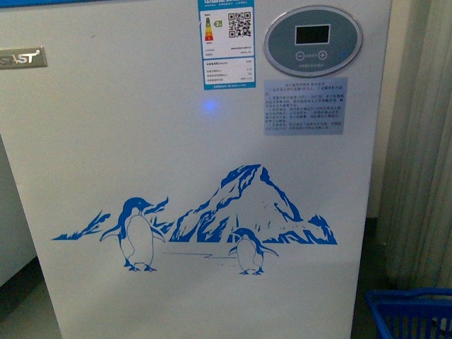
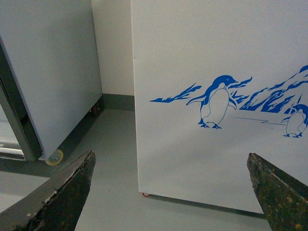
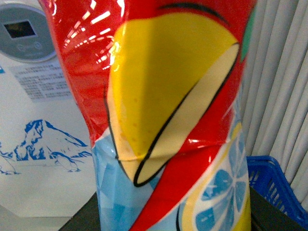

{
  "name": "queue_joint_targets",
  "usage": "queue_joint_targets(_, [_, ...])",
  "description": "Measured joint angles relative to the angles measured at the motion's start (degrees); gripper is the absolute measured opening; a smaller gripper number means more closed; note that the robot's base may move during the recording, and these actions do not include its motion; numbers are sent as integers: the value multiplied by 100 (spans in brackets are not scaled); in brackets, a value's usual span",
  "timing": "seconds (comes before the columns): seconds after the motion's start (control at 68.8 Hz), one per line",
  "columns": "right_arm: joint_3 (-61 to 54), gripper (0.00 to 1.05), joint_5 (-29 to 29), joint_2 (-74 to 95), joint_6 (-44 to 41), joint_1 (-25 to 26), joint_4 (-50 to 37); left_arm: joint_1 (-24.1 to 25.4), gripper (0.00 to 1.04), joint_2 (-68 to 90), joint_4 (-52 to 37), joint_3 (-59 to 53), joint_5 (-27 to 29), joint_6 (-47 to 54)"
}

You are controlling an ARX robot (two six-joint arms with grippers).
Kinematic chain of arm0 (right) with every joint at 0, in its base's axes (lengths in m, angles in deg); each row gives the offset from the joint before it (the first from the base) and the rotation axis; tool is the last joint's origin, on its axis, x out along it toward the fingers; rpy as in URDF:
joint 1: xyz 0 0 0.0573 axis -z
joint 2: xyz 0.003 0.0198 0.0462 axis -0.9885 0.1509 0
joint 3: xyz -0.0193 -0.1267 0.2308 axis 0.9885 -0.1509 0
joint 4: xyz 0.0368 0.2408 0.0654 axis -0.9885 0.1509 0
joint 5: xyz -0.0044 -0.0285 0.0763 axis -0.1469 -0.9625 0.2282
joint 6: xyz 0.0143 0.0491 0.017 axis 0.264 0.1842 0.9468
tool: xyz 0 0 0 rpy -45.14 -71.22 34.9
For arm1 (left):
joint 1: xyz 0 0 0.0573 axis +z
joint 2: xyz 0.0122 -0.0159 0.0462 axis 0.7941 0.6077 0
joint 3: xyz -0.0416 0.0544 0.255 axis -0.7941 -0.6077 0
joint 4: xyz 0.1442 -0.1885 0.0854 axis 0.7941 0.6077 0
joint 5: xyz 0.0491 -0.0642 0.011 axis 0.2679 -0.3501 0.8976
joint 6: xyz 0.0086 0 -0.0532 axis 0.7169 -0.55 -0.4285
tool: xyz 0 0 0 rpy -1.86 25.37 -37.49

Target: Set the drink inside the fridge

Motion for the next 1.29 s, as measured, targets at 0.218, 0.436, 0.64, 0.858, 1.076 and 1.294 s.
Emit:
queue_joint_targets(0.218, [-103, 41, -949, -955, 59, -1014, 470, 0, 97, 0, 0, 0, 0, 0])
queue_joint_targets(0.436, [-256, 41, -1703, -1239, 28, -1639, 341, 0, 97, 0, 0, 0, 0, 0])
queue_joint_targets(0.64, [-334, 41, -1746, -1213, 31, -1641, 341, 0, 97, 0, 0, 0, 0, 0])
queue_joint_targets(0.858, [-389, 41, -1738, -1187, 28, -1650, 343, 0, 97, 0, 0, 0, 2, -2])
queue_joint_targets(1.076, [-389, 41, -1735, -1187, 28, -1650, 343, 0, 97, 0, 0, 0, 2, -2])
queue_joint_targets(1.294, [-389, 41, -1735, -1191, 28, -1650, 343, 0, 97, 0, 0, 0, 2, 0])
